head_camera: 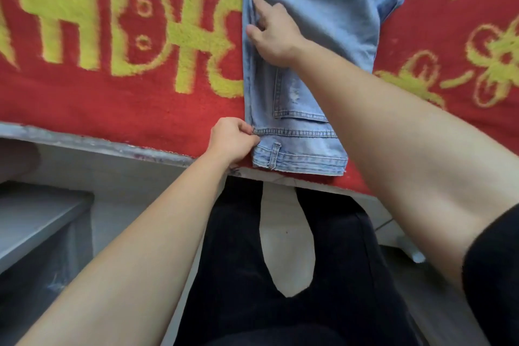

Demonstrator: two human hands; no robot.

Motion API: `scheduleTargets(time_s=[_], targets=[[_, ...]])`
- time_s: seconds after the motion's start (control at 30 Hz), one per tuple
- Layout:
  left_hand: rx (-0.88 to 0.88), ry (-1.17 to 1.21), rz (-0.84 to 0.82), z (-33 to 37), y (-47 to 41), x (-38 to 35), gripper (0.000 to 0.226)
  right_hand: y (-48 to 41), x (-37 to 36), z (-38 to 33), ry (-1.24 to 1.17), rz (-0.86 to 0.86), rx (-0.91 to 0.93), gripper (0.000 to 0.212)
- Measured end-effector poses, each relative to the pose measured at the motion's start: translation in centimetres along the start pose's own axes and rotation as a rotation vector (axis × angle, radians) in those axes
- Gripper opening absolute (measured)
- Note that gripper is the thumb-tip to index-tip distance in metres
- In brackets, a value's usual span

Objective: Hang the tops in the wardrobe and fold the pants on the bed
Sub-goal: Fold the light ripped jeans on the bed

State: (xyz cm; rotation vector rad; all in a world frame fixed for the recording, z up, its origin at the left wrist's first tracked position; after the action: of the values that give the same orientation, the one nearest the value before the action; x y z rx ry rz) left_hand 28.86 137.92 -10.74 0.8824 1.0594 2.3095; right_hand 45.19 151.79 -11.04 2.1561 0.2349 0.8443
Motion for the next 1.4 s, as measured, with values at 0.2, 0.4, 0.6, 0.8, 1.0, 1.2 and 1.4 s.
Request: scheduleTargets(time_s=[0.2, 0.4, 0.6, 0.8, 1.0, 1.2, 1.4], targets=[[-0.015, -0.072, 0.227, 2.0, 0.7, 1.6, 0.021, 2.0, 3.8, 0.4, 0.122, 0.469, 0.033, 0.038], [-0.097, -0.052, 0.315, 5.4, -1.5, 1.2, 0.051, 5.2, 7.6, 7.4, 0.015, 1.035, -0.376, 0.077], [-0.178, -0.223, 0.272, 5.7, -0.6, -0.8, 0.042, 10.9, 2.6, 15.3, -0.303, 0.590, -0.660, 0.072], [-0.066, -0.244, 0.166, 0.7, 3.9, -2.9, 0.036, 16.3, -1.8, 17.9, -0.222, 0.425, -0.700, 0.047], [-0.059, -0.370, 0.230, 1.1, 3.4, -1.9, 0.029, 16.5, -1.2, 17.0, -0.229, 0.577, -0.675, 0.064], [-0.314, -0.342, 0.454, 10.3, -3.3, 2.1, 0.035, 10.0, 6.9, 9.3, -0.203, 0.920, -0.313, 0.068], [-0.486, -0.383, 0.430, 18.1, -10.7, 5.2, 0.035, 0.1, 14.0, 2.3, -0.249, 0.781, 0.016, 0.039]])
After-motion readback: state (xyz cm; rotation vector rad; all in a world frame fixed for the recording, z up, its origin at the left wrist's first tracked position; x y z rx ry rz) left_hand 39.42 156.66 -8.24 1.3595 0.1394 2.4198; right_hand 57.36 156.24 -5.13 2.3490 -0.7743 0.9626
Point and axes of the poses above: each hand's wrist, its own y-axis away from the middle knuckle, its own x-axis out of the back of the hand, z = x × y, the point moved 4 cm from there along -y, towards the middle knuckle, and after that the axes turned 13 degrees about -x, right-handed, at the moved point
